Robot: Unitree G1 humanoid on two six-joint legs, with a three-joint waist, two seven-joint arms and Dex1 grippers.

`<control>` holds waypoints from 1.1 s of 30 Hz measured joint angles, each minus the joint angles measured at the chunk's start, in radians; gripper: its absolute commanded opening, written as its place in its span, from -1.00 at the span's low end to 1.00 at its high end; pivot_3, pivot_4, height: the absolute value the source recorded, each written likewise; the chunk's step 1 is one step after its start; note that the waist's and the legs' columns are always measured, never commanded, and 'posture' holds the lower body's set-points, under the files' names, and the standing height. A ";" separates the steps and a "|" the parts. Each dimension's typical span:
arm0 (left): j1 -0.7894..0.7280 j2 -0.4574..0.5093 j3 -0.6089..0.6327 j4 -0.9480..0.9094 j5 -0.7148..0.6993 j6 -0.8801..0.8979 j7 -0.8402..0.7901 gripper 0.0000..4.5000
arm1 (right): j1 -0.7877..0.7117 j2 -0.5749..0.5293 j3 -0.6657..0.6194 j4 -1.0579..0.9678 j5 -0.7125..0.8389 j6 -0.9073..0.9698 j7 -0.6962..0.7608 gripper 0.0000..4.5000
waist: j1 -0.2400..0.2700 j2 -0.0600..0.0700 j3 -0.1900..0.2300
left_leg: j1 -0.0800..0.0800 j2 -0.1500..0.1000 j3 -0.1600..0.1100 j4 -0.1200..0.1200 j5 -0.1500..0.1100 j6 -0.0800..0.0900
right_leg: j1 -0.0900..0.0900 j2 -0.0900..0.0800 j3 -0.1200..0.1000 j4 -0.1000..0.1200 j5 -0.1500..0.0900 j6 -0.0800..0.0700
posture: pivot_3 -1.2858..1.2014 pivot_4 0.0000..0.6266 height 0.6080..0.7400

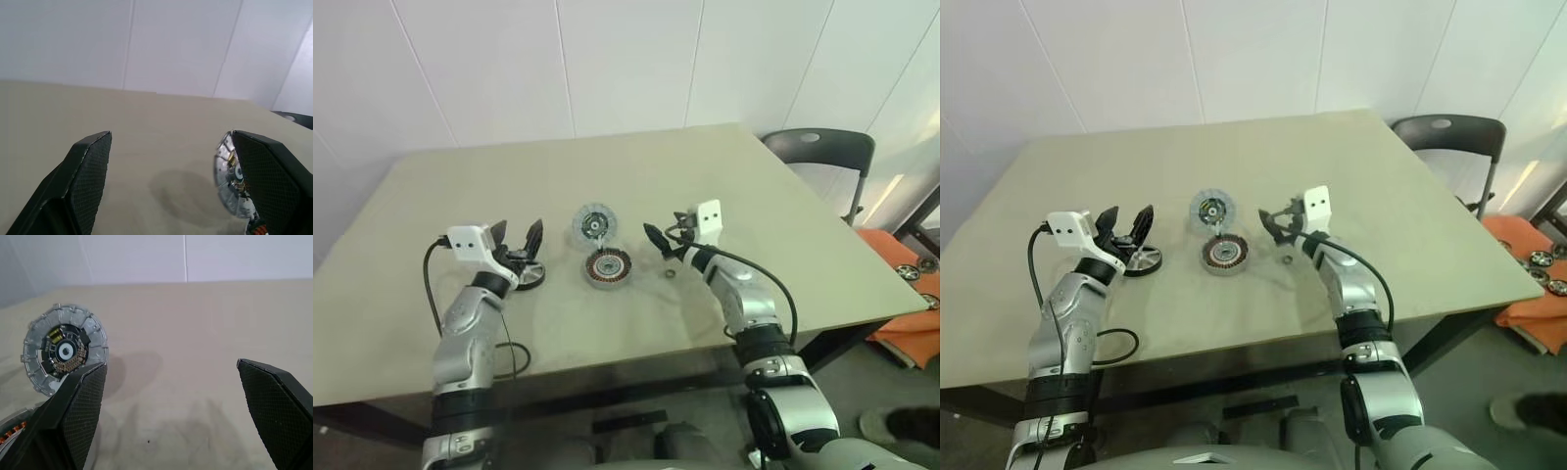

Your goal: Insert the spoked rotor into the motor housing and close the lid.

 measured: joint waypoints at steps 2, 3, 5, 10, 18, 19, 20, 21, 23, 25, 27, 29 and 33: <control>0.019 -0.003 -0.002 -0.001 0.005 -0.012 0.009 0.86 | 0.013 0.001 0.004 -0.007 -0.001 0.004 -0.010 0.97 | -0.001 0.000 0.000 | 0.000 0.000 0.000 0.000 0.000 0.000 | 0.000 0.000 0.000 0.000 0.000 0.000 | 0.03 -1.00 1.00; 0.032 -0.005 -0.004 -0.004 0.009 -0.013 0.013 0.86 | 0.016 0.001 0.006 -0.010 -0.003 0.004 -0.015 0.97 | -0.001 0.000 0.000 | 0.000 0.000 0.000 0.000 0.000 0.000 | 0.000 0.000 0.000 0.000 0.000 0.000 | 0.03 -1.00 1.00; 0.061 -0.014 -0.013 -0.012 0.013 -0.014 0.017 0.86 | 0.020 -0.002 0.007 -0.017 -0.008 0.003 -0.026 0.97 | -0.002 0.000 0.000 | 0.000 0.000 0.000 0.000 0.000 0.000 | 0.000 0.000 0.000 0.000 0.000 0.000 | 0.03 -1.00 1.00; 0.073 -0.016 -0.018 -0.018 0.036 -0.034 0.040 0.86 | 0.020 -0.005 0.007 -0.017 -0.009 0.001 -0.032 0.97 | -0.002 0.000 0.000 | 0.001 0.000 0.000 0.000 0.000 0.000 | 0.001 0.002 0.000 0.000 0.000 0.000 | 0.03 -1.00 1.00; 0.073 -0.021 -0.020 -0.048 0.041 -0.038 0.058 0.86 | 0.021 -0.007 0.020 -0.017 -0.010 0.000 -0.030 0.97 | -0.002 0.000 0.000 | 0.001 0.001 0.000 0.000 0.000 0.000 | 0.001 0.003 0.000 -0.001 0.000 0.000 | 0.03 -1.00 1.00; 0.073 -0.021 -0.021 -0.055 0.041 -0.038 0.058 0.86 | 0.021 -0.006 0.021 -0.017 -0.010 0.000 -0.029 0.97 | -0.002 0.000 0.000 | 0.001 0.001 0.000 0.000 0.000 0.000 | 0.001 0.003 0.000 -0.001 0.000 0.000 | 0.03 -1.00 1.00; 0.073 -0.021 -0.021 -0.060 0.041 -0.038 0.058 0.86 | 0.021 -0.006 0.022 -0.017 -0.010 0.000 -0.028 0.97 | -0.002 0.000 0.000 | 0.001 0.001 0.000 0.000 0.000 0.000 | 0.001 0.003 0.000 -0.001 0.000 0.000 | 0.03 -1.00 1.00; 0.073 -0.022 -0.021 -0.064 0.040 -0.037 0.058 0.86 | 0.022 -0.006 0.024 -0.017 -0.010 0.000 -0.027 0.97 | -0.002 0.000 0.000 | 0.001 0.001 0.000 0.000 0.000 0.000 | 0.001 0.004 0.000 -0.001 0.000 0.000 | 0.03 -1.00 1.00; 0.073 -0.024 -0.021 -0.071 0.039 -0.036 0.058 0.86 | 0.024 -0.006 0.028 -0.017 -0.010 0.000 -0.026 0.97 | -0.002 0.000 0.000 | 0.001 0.001 0.000 0.000 0.000 0.000 | 0.001 0.004 0.000 -0.001 0.000 0.000 | 0.03 -1.00 1.00; 0.073 -0.028 -0.021 -0.071 0.036 -0.035 0.057 0.86 | 0.028 -0.005 0.031 -0.017 -0.010 0.000 -0.025 0.97 | -0.002 0.000 0.000 | 0.001 0.001 0.000 0.000 0.000 0.000 | 0.001 0.004 0.000 -0.001 0.000 0.000 | 0.03 -1.00 1.00; 0.073 -0.036 -0.020 -0.071 0.027 -0.035 0.057 0.86 | 0.036 -0.005 0.036 -0.017 -0.010 -0.004 -0.025 0.97 | -0.002 0.000 0.000 | 0.001 0.001 0.000 0.000 0.000 0.000 | 0.001 0.004 0.000 -0.001 0.000 0.000 | 0.03 -1.00 1.00; 0.072 -0.042 -0.020 -0.071 0.020 -0.035 0.058 0.86 | 0.043 -0.002 0.040 -0.017 -0.010 -0.009 -0.025 0.97 | -0.002 0.000 0.000 | 0.001 0.001 0.000 0.000 0.000 0.000 | 0.001 0.004 0.000 -0.001 0.000 0.000 | 0.03 -1.00 1.00; 0.062 -0.048 -0.021 -0.071 0.019 -0.036 0.058 0.86 | 0.043 -0.002 0.041 -0.017 -0.010 -0.017 -0.026 0.97 | -0.002 0.000 0.000 | 0.001 0.001 0.000 0.000 0.000 0.000 | 0.002 0.005 0.000 -0.001 0.000 0.000 | 0.03 -1.00 1.00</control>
